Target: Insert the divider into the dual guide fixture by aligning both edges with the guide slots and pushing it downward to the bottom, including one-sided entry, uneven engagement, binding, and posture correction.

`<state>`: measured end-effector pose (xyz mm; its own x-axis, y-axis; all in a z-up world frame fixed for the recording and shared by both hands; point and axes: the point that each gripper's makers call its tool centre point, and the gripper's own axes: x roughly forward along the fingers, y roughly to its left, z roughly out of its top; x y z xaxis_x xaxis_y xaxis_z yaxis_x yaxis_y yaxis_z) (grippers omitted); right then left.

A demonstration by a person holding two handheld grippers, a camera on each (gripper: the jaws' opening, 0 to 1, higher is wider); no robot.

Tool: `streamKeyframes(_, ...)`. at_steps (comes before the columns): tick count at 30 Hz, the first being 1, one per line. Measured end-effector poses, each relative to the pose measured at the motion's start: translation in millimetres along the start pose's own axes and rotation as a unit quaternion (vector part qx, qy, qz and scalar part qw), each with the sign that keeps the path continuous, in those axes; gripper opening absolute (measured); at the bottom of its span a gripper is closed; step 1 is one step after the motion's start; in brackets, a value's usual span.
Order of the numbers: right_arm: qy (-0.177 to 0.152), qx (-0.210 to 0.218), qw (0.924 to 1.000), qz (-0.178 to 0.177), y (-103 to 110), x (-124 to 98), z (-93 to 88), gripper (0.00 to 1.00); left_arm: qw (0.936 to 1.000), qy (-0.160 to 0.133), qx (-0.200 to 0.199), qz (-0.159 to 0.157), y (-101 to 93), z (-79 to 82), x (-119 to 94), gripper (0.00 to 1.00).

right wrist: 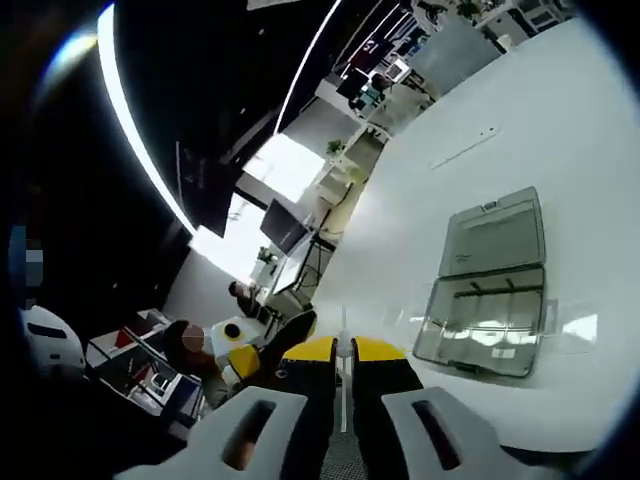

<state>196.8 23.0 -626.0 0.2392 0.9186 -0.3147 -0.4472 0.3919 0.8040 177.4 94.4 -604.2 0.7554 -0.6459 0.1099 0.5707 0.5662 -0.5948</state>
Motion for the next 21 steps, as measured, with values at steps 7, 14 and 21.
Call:
streamKeyframes(7,0.007,0.002,0.9998,-0.018,-11.9,-1.1,4.9,0.0,0.999,0.027,0.034,0.008,0.0,-12.4,4.8,0.49)
streamKeyframes(14,0.0,-0.037,0.9985,-0.042,-22.7,2.1,14.1,0.0,0.9961,0.059,0.065,0.008,-2.4,-22.3,10.6,0.53)
streamKeyframes(21,0.022,-0.075,0.9919,-0.1,-41.8,1.8,12.4,0.0,0.9963,0.061,0.06,0.008,2.8,-21.8,13.0,0.53)
